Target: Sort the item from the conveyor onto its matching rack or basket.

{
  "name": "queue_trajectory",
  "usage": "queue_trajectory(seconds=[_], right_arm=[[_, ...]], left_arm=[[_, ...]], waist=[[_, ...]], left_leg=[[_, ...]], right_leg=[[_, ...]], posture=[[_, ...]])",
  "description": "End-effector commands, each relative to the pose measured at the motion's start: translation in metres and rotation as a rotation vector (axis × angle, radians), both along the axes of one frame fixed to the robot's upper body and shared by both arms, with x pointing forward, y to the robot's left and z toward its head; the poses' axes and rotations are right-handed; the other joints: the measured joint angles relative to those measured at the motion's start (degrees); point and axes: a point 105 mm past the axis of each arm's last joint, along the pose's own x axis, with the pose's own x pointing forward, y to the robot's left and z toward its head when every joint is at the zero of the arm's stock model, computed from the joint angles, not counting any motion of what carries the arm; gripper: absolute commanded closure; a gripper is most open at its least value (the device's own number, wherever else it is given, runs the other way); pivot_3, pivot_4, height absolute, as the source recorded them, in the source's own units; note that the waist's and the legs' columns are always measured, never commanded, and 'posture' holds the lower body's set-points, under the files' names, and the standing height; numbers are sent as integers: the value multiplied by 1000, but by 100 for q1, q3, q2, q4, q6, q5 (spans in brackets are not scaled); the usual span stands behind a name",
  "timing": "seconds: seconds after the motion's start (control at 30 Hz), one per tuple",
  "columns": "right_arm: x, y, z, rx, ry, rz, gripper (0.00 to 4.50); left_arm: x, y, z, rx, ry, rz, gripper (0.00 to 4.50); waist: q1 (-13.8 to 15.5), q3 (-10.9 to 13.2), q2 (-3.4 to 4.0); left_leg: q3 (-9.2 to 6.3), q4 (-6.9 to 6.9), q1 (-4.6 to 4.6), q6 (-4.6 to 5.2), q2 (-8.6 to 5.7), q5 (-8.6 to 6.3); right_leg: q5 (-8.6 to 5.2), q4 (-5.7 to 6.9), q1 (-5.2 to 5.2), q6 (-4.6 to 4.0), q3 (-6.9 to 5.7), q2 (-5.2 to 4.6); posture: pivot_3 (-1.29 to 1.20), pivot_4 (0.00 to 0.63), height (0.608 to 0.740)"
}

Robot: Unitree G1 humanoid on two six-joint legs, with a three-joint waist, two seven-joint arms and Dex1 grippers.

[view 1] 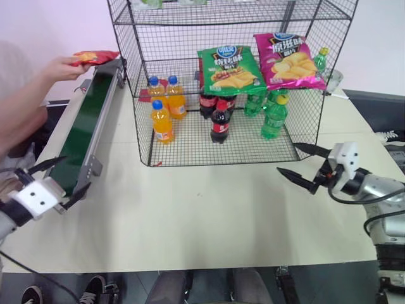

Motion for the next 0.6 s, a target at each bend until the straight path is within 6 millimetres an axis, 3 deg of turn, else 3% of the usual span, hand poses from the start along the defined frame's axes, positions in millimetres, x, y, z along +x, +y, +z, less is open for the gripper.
queue_trajectory(seconds=[0.03,0.17,0.3,0.47,0.6], right_arm=[[0,7,12,1,-49,24,0],[1,14,17,3,-61,54,0],[-14,38,13,11,-35,180,0],[-39,67,6,31,-6,343,0],[-43,77,8,15,-48,419,0]], left_arm=[[-16,28,8,253,-90,108,56],[-31,42,-5,343,-96,154,56],[-47,61,-14,410,-100,251,56],[-63,70,-27,441,-74,269,56],[-64,71,-31,444,-76,274,56]], waist=[[5,-1,-2],[25,-2,-3],[21,-5,-8],[15,-12,-20],[27,-14,-23]], left_leg=[[0,-1,0,0,0,0],[1,-3,1,36,-2,-22],[1,-4,1,37,-2,-23],[0,-5,1,38,-1,-24],[0,-4,1,38,-2,-24]], right_leg=[[0,-1,0,0,0,0],[0,1,-3,0,2,0],[0,1,-16,1,2,-1],[0,2,-15,1,2,0],[0,4,-19,1,2,0]], posture=[[0,150,740],[0,150,740],[0,150,740],[0,150,740],[0,150,740]])
